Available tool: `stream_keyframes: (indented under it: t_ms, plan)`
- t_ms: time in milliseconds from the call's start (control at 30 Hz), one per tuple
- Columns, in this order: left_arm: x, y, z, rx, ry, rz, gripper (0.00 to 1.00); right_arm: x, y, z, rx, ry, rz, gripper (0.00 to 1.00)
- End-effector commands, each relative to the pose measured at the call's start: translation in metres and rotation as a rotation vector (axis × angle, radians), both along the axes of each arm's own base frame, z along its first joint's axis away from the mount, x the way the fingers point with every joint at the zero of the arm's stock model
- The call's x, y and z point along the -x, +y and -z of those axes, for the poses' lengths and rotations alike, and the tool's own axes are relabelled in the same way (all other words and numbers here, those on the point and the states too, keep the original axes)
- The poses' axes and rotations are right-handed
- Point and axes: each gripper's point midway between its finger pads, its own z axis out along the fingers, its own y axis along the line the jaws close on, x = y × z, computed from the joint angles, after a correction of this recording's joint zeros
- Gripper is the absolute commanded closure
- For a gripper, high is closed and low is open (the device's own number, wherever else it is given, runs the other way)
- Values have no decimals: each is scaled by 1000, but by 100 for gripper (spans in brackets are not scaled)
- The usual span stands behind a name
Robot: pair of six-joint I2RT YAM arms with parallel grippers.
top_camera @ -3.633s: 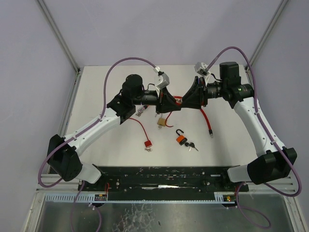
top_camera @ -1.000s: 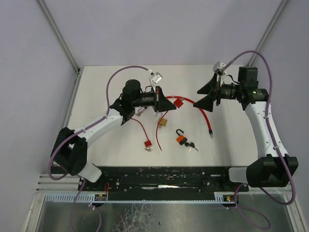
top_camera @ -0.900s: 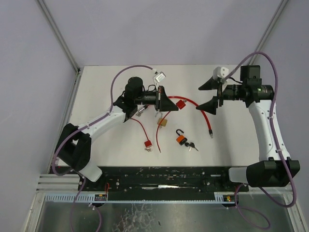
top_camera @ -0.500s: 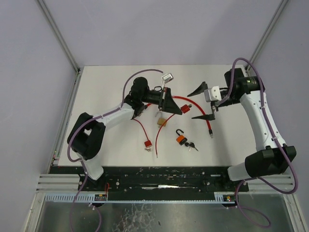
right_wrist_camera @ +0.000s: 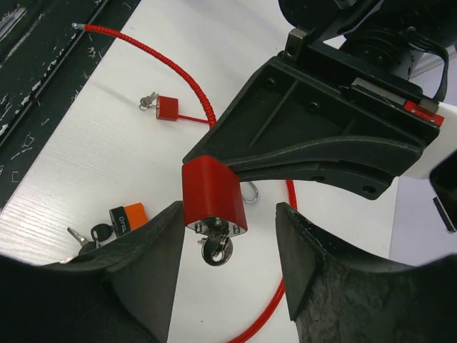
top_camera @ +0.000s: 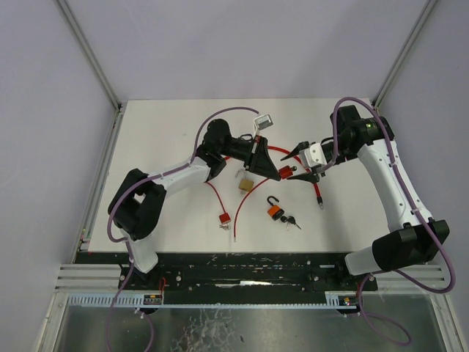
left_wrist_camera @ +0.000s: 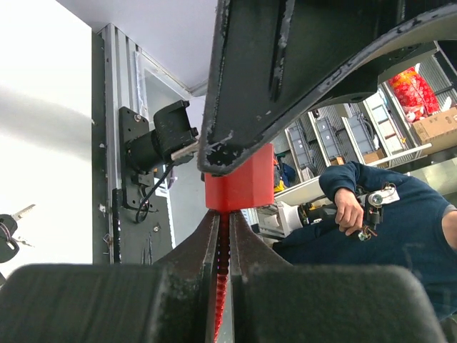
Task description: Lock with the key
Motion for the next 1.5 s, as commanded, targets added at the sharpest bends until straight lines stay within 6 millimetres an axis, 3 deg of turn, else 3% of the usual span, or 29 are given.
stream_keyframes:
  t_ms: [0,200,500,667,733,833,967,1133,1333,1467]
  plan:
    - [3,0,-14,48,-67,32,100,4,1,-4,11,-50,-23,43]
    - [3,-1,-15,50,-65,31,100,9,2,-12,-12,-65,-33,61]
    - [1,-3,-15,50,-56,27,100,19,8,-19,-54,-50,-55,57]
    - [1,-4,-19,52,-55,34,98,23,10,-21,-76,-34,-61,62]
    - [1,-5,-19,54,-56,32,96,25,10,-21,-75,-21,-59,72]
    - [-1,-6,-20,58,-55,17,82,25,8,-17,-54,-9,-43,86]
    - [-4,-5,-23,68,-89,-28,63,22,7,-18,-38,45,14,97]
    - [-25,6,-18,12,-225,-219,46,27,3,-16,-24,140,70,100]
    - [-57,40,-37,-26,-539,-507,44,42,0,-13,-24,341,156,100]
    - [-54,60,-60,52,-770,-648,44,44,-4,-11,-26,490,249,100]
